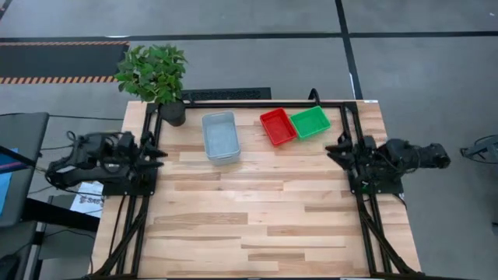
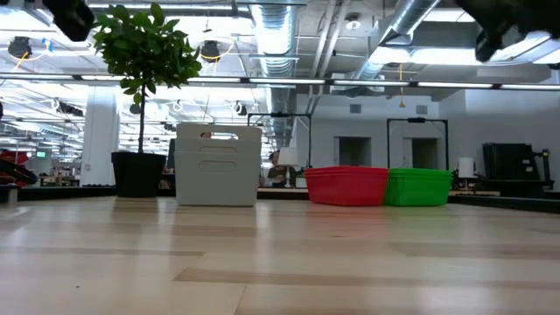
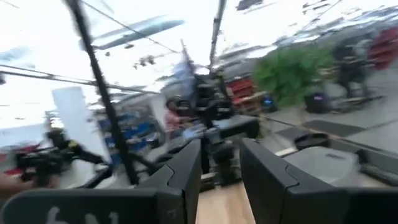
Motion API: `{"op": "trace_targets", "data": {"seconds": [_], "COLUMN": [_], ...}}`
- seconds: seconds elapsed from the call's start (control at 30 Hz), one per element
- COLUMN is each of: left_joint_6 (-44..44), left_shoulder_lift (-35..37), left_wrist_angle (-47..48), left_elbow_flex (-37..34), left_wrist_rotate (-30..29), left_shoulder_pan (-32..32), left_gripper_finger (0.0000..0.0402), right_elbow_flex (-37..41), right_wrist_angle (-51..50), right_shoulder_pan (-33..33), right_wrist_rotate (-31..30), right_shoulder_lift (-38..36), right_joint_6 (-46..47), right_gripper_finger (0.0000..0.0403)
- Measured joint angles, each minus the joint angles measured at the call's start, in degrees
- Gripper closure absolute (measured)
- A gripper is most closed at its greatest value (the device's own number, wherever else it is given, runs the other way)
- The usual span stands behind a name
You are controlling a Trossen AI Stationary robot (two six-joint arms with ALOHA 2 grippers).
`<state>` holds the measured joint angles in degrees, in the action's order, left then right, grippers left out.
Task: Stack baskets by color
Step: Return to Home Position
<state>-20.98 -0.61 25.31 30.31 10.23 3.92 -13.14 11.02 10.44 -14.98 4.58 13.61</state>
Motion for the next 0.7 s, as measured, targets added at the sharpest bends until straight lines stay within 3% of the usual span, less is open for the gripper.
{"op": "trace_targets", "data": {"seconds": [0.2,0.53,0.7], "left_joint_6": [1.8,1.2,1.0], "left_shoulder_lift": [-0.4,0.5,0.5], "left_wrist_angle": [-9.9,-14.2,-23.1], "left_elbow_flex": [-8.4,-17.7,-23.0], "left_wrist_rotate": [4.3,5.1,6.3], "left_shoulder_pan": [-0.1,-0.1,-0.1], "left_gripper_finger": [0.0246,0.0246,0.0246], "right_elbow_flex": [12.5,12.6,12.6], "right_wrist_angle": [9.7,6.7,4.1], "right_shoulder_pan": [3.3,6.1,5.9], "right_wrist_rotate": [0.6,0.1,0.0], "right_shoulder_lift": [-4.5,-2.9,-2.9], "right_joint_6": [-0.5,-5.1,-5.1], "right_gripper_finger": [0.0265,0.0252,0.0243]}}
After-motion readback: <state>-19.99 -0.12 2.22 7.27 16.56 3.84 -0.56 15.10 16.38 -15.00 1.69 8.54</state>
